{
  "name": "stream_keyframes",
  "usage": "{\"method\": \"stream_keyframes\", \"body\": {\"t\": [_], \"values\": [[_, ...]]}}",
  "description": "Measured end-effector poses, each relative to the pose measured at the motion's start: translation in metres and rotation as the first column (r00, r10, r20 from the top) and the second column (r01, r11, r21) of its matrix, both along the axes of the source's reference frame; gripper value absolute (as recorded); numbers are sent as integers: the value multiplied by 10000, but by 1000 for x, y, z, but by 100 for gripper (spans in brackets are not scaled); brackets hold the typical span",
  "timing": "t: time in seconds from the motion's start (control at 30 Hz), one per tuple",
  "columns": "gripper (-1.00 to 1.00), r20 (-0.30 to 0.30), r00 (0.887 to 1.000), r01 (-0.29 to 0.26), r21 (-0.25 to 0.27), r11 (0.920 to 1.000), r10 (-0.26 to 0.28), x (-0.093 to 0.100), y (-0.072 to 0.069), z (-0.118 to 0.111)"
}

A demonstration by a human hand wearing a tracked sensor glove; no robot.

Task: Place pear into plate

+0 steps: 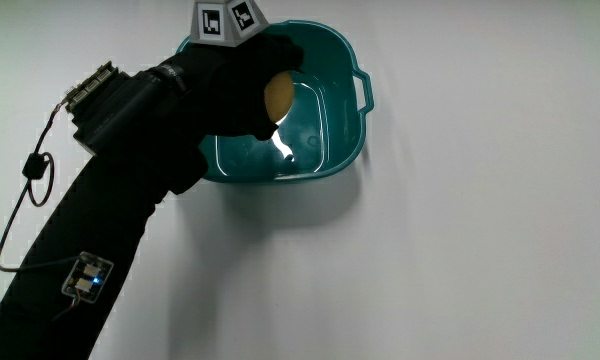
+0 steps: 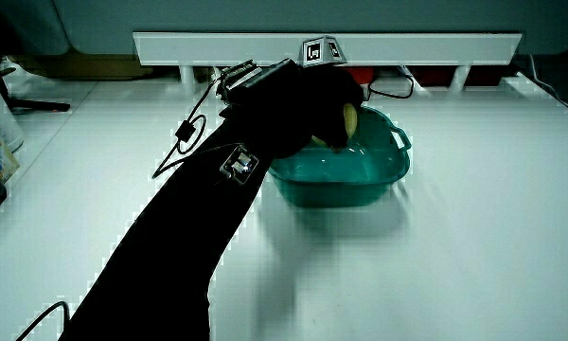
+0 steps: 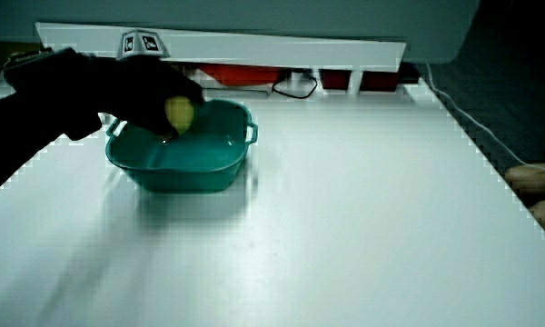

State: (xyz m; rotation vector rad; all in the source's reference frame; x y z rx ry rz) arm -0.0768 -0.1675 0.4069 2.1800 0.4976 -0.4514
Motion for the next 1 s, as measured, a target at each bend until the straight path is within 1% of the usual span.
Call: {"method": "stream_keyframes", "body": {"t": [0.03, 0.07, 0.17, 0.27, 0.3, 0.33, 0.37, 0.4, 0.43, 0.47, 0.5, 0.53, 0.63, 0.67, 0.7, 0.73, 0.83, 0.87, 0.9, 0.93, 0.97, 1.0], "values": [[0, -118, 9996, -247, 22, 9997, 247, -1, -1, 2], [0, 170, 9998, 102, -18, 9999, -101, -1, 0, -1], [0, 266, 9996, 106, 4, 9999, -106, 0, 1, 4], [0, 338, 9994, 120, 38, 9999, -122, 1, 0, 18], [0, 575, 9983, -1, 150, 9999, -7, 3, 0, 21], [0, 864, 9963, -44, 135, 9999, 32, 5, 4, 17], [0, 959, 9954, -77, 175, 9998, 60, 5, 5, 21], [0, 1188, 9929, -111, 148, 9998, 93, 4, 6, 24], [0, 1233, 9923, -164, 184, 9997, 140, 2, 7, 30], [0, 1401, 9900, -187, 307, 9994, 142, -4, 1, 54], [0, 1419, 9899, -51, 141, 9999, 30, -1, 8, 44], [0, 1568, 9876, 51, -34, 10000, -45, -2, 10, 45], [0, 1717, 9851, 116, -57, 9999, -104, -5, 11, 62], [0, 1797, 9837, 58, -125, 9999, -35, -5, 11, 69], [0, 1853, 9826, 107, -35, 9999, -99, -4, 11, 77], [0, 1991, 9800, 58, -252, 9997, -6, -2, 15, 70], [0, 1976, 9802, 209, -384, 9990, -129, -3, 18, 76], [0, 2061, 9785, 206, -521, 9984, -94, -3, 19, 76], [0, 2169, 9762, 42, -455, 9990, 58, -2, 20, 79], [0, 2166, 9762, 171, -523, 9985, -53, -4, 20, 83], [0, 2235, 9747, 194, -609, 9980, -53, -4, 21, 83], [0, 2132, 9769, -34, -520, 9986, 144, -7, 18, 96]]}}
